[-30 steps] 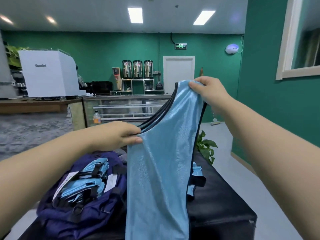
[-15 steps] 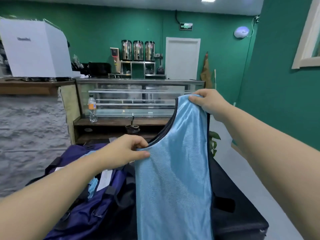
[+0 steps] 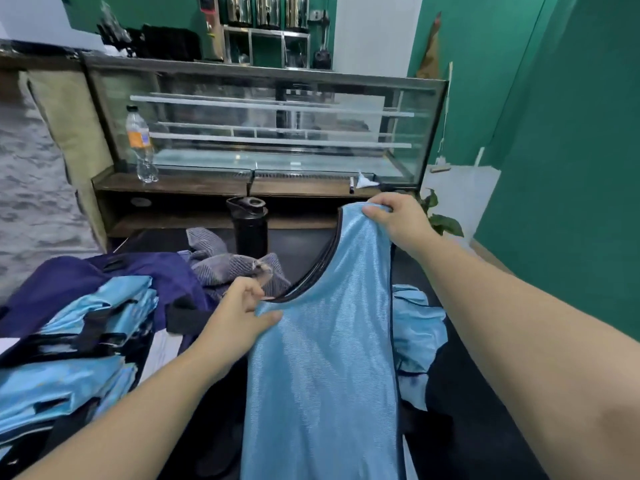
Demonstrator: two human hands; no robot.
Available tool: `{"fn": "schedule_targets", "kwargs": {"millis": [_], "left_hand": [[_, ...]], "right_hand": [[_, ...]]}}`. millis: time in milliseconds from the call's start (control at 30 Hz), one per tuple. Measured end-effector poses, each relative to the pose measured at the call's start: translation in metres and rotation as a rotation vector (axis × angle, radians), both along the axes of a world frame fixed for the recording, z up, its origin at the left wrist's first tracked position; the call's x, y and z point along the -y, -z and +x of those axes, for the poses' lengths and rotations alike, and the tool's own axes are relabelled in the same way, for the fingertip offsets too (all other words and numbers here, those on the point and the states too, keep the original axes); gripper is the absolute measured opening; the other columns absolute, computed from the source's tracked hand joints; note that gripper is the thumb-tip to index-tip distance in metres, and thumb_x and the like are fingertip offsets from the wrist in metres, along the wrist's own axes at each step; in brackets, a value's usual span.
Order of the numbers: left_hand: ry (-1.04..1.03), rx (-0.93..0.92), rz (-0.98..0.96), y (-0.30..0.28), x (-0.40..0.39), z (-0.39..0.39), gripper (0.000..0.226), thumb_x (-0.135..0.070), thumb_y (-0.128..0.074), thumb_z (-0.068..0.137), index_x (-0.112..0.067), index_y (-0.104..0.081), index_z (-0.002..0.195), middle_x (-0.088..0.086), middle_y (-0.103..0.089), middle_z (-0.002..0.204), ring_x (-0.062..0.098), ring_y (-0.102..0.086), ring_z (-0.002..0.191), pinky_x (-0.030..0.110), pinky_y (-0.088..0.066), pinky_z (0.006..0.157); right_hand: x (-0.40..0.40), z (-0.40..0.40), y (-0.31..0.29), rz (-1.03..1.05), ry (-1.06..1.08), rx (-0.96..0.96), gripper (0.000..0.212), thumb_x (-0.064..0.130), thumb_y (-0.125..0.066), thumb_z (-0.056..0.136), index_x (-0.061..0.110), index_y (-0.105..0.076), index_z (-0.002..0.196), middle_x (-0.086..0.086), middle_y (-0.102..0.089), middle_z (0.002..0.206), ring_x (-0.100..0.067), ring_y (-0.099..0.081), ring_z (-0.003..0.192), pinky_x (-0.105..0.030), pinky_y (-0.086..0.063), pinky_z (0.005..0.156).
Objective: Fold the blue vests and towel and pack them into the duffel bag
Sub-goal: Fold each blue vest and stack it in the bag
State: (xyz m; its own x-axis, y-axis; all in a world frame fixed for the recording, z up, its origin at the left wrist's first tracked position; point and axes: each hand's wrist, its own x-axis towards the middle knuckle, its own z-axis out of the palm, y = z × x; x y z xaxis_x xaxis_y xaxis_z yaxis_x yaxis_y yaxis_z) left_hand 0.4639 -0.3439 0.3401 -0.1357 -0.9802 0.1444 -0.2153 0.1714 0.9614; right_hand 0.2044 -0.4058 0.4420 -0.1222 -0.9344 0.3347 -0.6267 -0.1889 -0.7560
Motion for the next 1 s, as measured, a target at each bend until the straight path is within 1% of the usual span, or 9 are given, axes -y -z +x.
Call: {"fn": "schedule_targets", "kwargs": {"millis": [133,200,300,400,467,567,733,867,1000], "left_hand": [[0.002,-0.185,0.091,0.028,0.024,-0.002,0.031,0.016,-0.053,0.086,-0.010,-0.037,0.080,-0.007,-0.054,0.047,0.001,-0.050,0.042,0.013,-0.040,0.044],[-0.033,-0.276,0.115,0.041,0.032,-0.001,0.030,0.011,-0.053,0.088,-0.013,-0.039,0.081,0.002,-0.060,0.053,0.012,-0.056,0.048,0.021,-0.045,0.050],[-0.115,-0.311,0.149,0.062,0.042,0.000,0.029,0.005,-0.052,0.092,-0.020,-0.041,0.081,0.014,-0.055,0.064,0.017,-0.048,0.057,0.030,-0.036,0.057],[-0.067,-0.075,0.062,0.090,0.049,0.006,0.038,0.003,-0.054,0.089,-0.027,-0.052,0.065,0.006,-0.042,0.059,0.014,-0.032,0.056,0.028,-0.025,0.053],[-0.008,0.175,0.021,0.102,0.049,0.011,0.043,0.006,-0.051,0.086,-0.027,-0.061,0.060,-0.004,-0.054,0.057,0.011,-0.038,0.055,0.022,-0.029,0.051],[0.010,0.392,0.031,0.113,0.050,0.016,0.049,0.005,-0.047,0.089,-0.037,-0.066,0.074,-0.010,-0.069,0.077,0.008,-0.055,0.061,0.015,-0.038,0.057],[0.106,0.400,0.114,0.117,0.060,0.025,0.036,-0.004,-0.060,0.088,-0.040,-0.065,0.086,0.010,-0.069,0.093,0.018,-0.056,0.072,0.018,-0.041,0.067],[0.187,0.430,0.168,0.114,0.065,0.025,0.037,-0.002,-0.061,0.086,-0.036,-0.066,0.099,0.000,-0.053,0.088,0.007,-0.045,0.067,0.013,-0.035,0.062],[0.233,0.476,0.154,0.114,0.067,0.020,0.046,0.008,-0.053,0.085,-0.021,-0.063,0.120,-0.007,-0.053,0.103,0.006,-0.053,0.097,0.002,-0.032,0.075]], "right_hand": [[0.034,-0.007,0.037,0.029,0.014,0.013,0.009,0.022,-0.063,0.093,0.014,-0.066,0.091,0.007,-0.061,0.084,-0.005,-0.053,0.077,-0.018,-0.040,0.069],[0.047,-0.009,0.053,0.037,0.020,0.042,0.008,0.021,-0.063,0.092,0.014,-0.066,0.089,0.009,-0.060,0.082,0.000,-0.053,0.073,-0.012,-0.041,0.064],[0.060,-0.010,0.077,0.043,0.044,0.086,0.008,0.020,-0.064,0.091,0.014,-0.066,0.087,0.012,-0.060,0.078,0.002,-0.053,0.069,-0.002,-0.038,0.056],[0.066,-0.011,0.097,0.084,0.065,0.096,0.008,0.021,-0.063,0.091,0.016,-0.066,0.086,0.008,-0.062,0.080,-0.006,-0.055,0.073,-0.013,-0.044,0.062],[0.066,-0.010,0.106,0.113,0.056,0.078,0.009,0.023,-0.063,0.092,0.017,-0.066,0.086,0.007,-0.063,0.083,-0.011,-0.057,0.080,-0.022,-0.043,0.068],[0.058,-0.007,0.110,0.129,0.039,-0.016,0.010,0.024,-0.060,0.093,0.017,-0.064,0.087,0.009,-0.062,0.086,-0.011,-0.056,0.085,-0.024,-0.039,0.074],[0.022,0.004,0.090,0.073,-0.047,-0.193,0.012,0.026,-0.059,0.094,0.018,-0.065,0.087,0.015,-0.059,0.084,0.000,-0.051,0.076,-0.014,-0.035,0.067],[-0.031,0.018,0.080,0.046,-0.202,-0.255,0.009,0.024,-0.065,0.089,0.027,-0.065,0.080,0.016,-0.058,0.078,0.002,-0.053,0.072,-0.010,-0.038,0.067],[-0.083,0.031,0.095,0.169,-0.488,-0.370,0.011,0.019,-0.070,0.086,0.021,-0.072,0.097,0.015,-0.054,0.071,0.000,-0.051,0.072,-0.013,-0.039,0.067]]}}
